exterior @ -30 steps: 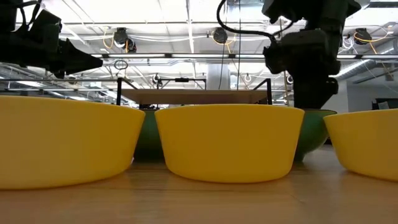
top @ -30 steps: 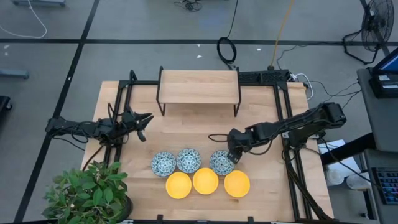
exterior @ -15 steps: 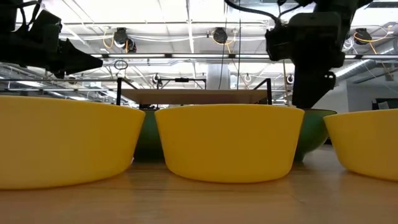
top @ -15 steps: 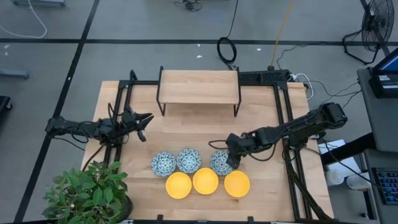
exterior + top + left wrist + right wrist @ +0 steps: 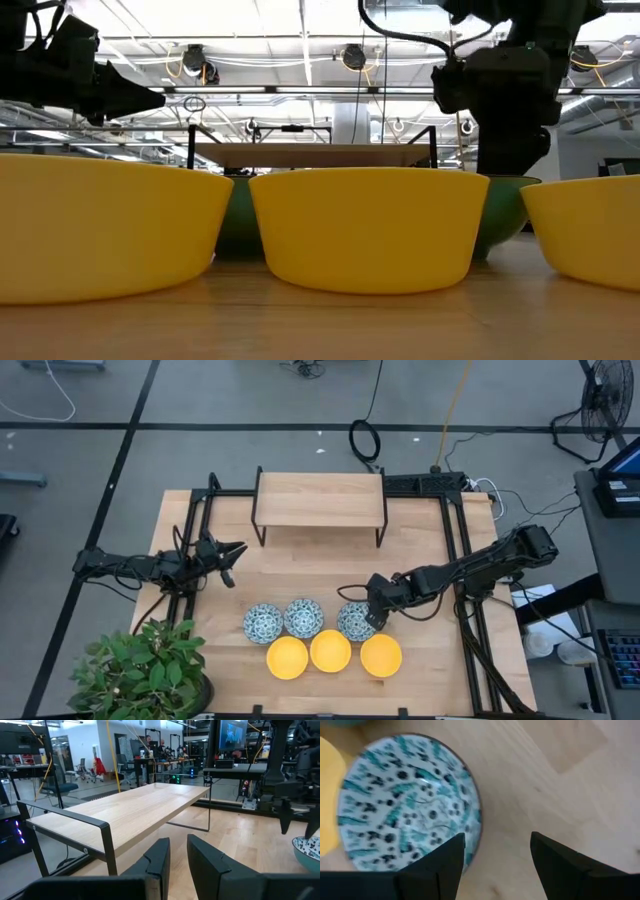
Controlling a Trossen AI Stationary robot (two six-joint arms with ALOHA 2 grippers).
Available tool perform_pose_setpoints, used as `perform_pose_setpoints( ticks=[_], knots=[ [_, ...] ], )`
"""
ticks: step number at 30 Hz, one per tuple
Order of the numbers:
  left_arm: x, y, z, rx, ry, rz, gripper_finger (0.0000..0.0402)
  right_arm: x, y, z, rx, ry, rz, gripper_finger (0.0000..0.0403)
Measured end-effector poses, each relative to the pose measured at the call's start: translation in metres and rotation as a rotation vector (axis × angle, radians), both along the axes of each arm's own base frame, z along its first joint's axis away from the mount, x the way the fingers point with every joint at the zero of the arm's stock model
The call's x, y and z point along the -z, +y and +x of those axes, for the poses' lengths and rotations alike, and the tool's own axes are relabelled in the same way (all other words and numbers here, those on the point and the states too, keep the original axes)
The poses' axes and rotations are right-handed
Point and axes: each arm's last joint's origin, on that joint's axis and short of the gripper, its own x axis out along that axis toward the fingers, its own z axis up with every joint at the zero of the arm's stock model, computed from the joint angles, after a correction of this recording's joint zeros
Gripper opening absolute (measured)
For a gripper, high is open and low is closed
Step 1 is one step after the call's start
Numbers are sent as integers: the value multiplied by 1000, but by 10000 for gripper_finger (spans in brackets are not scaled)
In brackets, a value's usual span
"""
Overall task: Pick & Place Mini bowls
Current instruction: Put the right blue bowl on the shelf
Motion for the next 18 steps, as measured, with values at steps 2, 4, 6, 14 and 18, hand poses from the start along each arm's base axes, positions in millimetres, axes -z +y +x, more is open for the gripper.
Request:
perform_pose_setpoints(
  ticks=[2,4,6,14,18],
  knots=[
    [0,0,0,0,0,0,72,3,0,-1,-5,0,20,212],
    [0,0,0,0,0,0,72,5,0,-1,6,-7,33,212],
    [0,0,0,0,0,0,72,7,0,-2,13,-7,37,212],
    [0,0,0,0,0,0,72,9,0,-2,17,-14,41,211],
    [0,0,0,0,0,0,72,9,0,-2,15,-14,41,198]
  ],
)
